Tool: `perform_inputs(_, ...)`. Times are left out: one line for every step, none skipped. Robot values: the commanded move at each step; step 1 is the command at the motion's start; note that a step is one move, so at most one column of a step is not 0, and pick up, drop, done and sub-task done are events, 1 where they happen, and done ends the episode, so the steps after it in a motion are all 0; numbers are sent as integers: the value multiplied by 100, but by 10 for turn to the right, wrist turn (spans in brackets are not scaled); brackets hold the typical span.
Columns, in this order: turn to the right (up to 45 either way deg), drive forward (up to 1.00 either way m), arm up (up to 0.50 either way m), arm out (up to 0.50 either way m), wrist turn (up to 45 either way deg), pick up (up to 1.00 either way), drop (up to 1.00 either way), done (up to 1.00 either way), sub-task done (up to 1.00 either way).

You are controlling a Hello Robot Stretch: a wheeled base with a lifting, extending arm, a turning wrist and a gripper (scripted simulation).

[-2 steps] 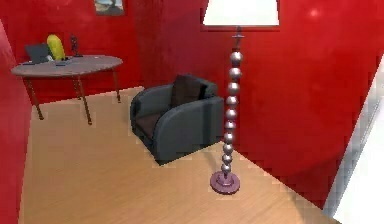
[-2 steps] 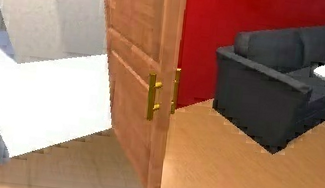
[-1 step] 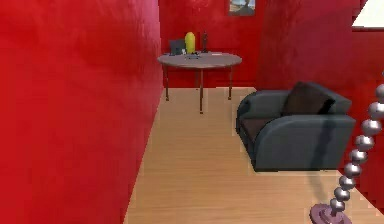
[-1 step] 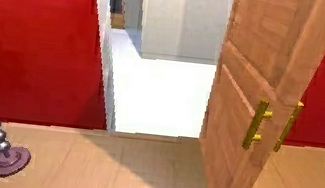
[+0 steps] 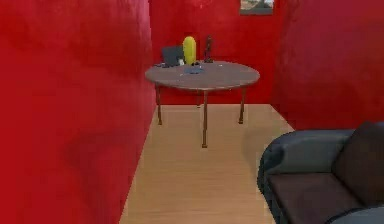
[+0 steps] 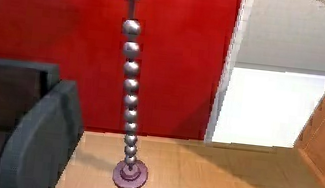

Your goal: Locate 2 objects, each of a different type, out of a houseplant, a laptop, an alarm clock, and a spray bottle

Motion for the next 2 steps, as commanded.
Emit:
perform_inputs(0, 100, 0, 0, 0, 0, 0, 0, 0)
perform_inputs(-60, 0, 0, 0, 0, 0, 0, 0, 0)
